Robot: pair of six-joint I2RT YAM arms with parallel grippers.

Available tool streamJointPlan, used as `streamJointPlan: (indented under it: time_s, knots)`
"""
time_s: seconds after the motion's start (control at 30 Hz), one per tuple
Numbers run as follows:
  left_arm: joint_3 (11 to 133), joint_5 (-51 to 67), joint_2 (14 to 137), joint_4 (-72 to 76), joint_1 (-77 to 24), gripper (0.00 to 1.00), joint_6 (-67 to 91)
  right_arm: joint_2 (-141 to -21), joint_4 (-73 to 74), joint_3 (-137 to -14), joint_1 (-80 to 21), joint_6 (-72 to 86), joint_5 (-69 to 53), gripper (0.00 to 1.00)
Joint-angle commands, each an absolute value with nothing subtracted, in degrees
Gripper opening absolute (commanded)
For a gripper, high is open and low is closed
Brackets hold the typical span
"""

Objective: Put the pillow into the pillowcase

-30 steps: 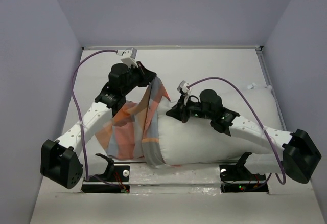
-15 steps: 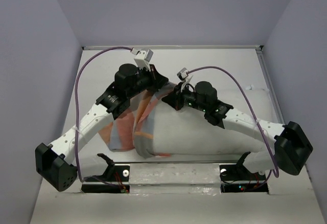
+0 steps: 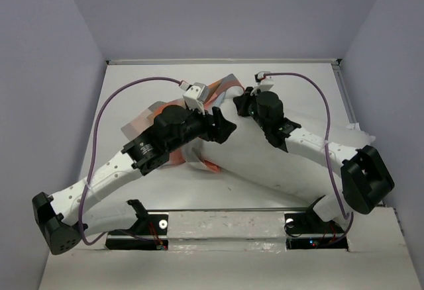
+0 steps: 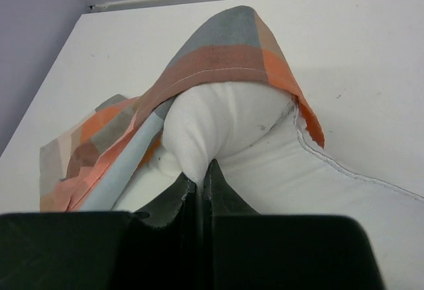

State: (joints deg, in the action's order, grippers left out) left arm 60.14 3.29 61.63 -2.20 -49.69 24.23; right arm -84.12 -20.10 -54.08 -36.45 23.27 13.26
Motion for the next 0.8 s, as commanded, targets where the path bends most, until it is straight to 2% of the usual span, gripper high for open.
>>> streamJointPlan:
  time_s: [0.0,0.03,0.17,0.33,0.47,0.53,0.57,0.6,0.63,0.7,0.73,0.77]
  knots:
    - [54.24,-16.7,52.83,-5.97,-50.36,0.86,26.45,-83.23,-26.1,-57.39,-36.65,23.21,17.49,0.0]
    - [51.88,-21.22,52.04,-8.41,-50.19,0.86,27.24,-83.15,-26.1,-57.13,-36.13,23.03,17.32,0.0]
    - [44.93,-22.5,51.5,-7.13,-46.68,0.86,30.58,-82.27,-26.19,-55.73,-36.12,22.32,14.77,0.0]
    - [40.09,-8.99,55.62,3.85,-33.95,0.85,26.99,-80.86,-26.19,-53.62,-36.12,22.41,11.7,0.0]
    - [41.57,-5.8,60.02,8.08,-31.91,0.84,24.18,-79.63,-26.19,-52.65,-36.12,22.15,10.37,0.0]
    - [42.27,-4.06,63.45,10.36,-31.12,0.81,23.47,-79.19,-26.19,-51.95,-36.12,22.15,9.67,0.0]
    - [42.36,-3.52,65.28,10.98,-30.77,0.75,23.21,-79.1,-26.02,-51.94,-36.12,22.06,9.49,0.0]
    - [42.28,-2.38,66.69,12.47,-30.41,0.63,23.12,-79.01,-25.93,-51.86,-36.12,21.71,9.67,0.0]
    - [42.01,-1.24,66.71,13.44,-30.32,0.63,23.03,-79.01,-25.75,-51.86,-36.12,21.53,9.84,0.0]
    - [40.62,2.96,66.54,16.42,-30.32,0.24,23.2,-79.19,-25.58,-52.12,-36.12,20.75,10.8,0.0]
    - [40.0,3.6,66.53,17.22,-30.32,0.1,23.46,-79.36,-25.58,-52.38,-36.12,20.57,11.16,0.0]
    - [39.47,3.69,64.97,17.66,-30.32,0.0,24.08,-79.8,-25.4,-52.64,-35.51,20.39,11.34,0.0]
